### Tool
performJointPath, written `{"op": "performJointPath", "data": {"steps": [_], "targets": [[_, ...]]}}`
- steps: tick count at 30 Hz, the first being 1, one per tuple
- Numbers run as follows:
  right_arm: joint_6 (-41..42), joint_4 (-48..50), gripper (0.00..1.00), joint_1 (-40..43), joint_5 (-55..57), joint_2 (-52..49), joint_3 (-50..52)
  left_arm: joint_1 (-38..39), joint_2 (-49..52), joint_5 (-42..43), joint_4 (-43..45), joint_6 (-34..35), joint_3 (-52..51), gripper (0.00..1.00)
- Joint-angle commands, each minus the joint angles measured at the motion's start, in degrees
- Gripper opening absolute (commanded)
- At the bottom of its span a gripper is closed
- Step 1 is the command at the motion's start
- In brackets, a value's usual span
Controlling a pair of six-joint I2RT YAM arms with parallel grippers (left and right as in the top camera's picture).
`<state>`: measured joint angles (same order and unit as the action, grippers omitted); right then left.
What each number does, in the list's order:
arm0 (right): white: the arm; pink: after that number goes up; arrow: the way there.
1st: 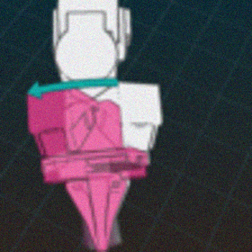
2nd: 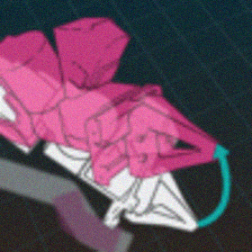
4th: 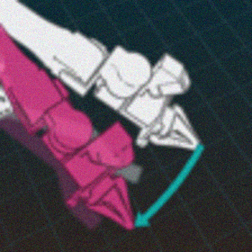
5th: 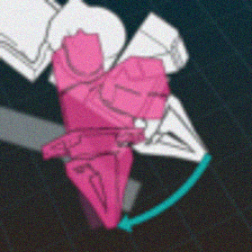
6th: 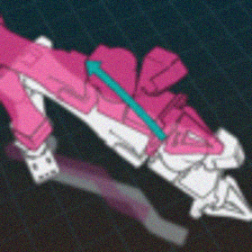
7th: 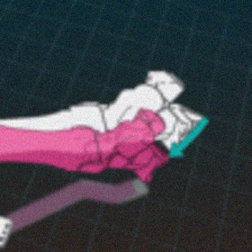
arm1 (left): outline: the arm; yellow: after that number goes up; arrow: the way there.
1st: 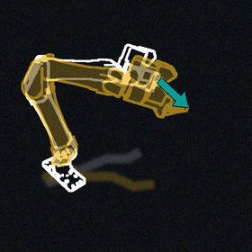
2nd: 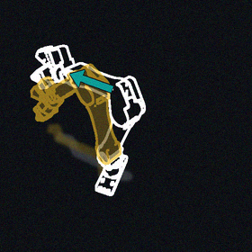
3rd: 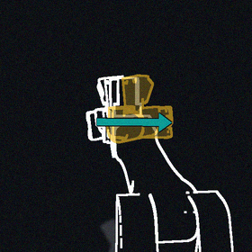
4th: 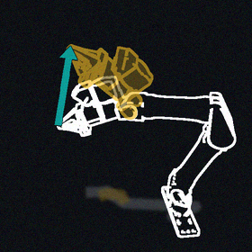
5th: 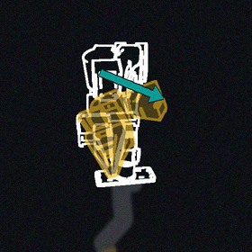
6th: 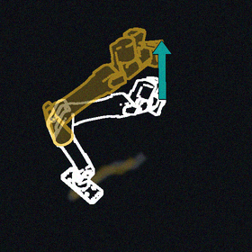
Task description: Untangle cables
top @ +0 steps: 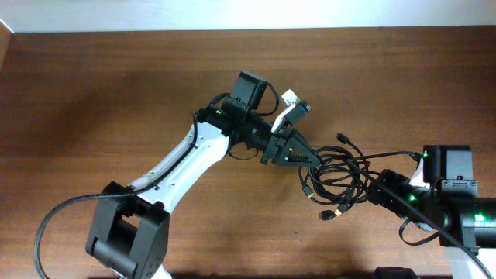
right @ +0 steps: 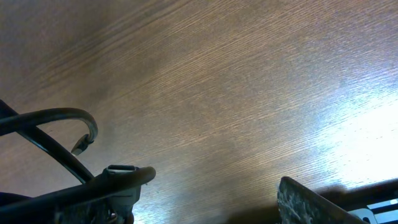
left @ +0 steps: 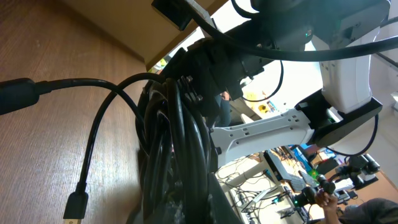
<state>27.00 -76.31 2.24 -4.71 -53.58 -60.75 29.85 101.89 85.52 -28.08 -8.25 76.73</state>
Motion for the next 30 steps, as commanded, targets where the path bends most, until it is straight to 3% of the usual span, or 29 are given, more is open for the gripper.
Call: {"op": "performJointPath", "data": {"steps": [1,4,12,16,30], "targets": [[0.94,-0.74,0.84,0.42,8.2,-0.2,-0.28,-1.16,-1.53,4.68,-0.24,0.52,1.33,0.0],[0.87,-0.66,0.91,0.42,7.28,-0.13,-0.31,-1.16,-1.53,4.57,-0.24,0.52,1.33,0.0],[-7.93,2.73,0.98,0.42,-4.11,0.81,-0.33,-1.16,-1.53,4.44,-0.15,0.52,1.33,0.0],[-13.29,5.53,0.99,0.42,-13.53,3.1,-0.33,-1.16,-1.53,3.67,0.0,0.52,1.33,0.0],[-22.1,6.97,0.99,0.42,-23.71,7.02,-0.33,-1.16,-1.53,3.65,0.0,0.52,1.33,0.0]]}}
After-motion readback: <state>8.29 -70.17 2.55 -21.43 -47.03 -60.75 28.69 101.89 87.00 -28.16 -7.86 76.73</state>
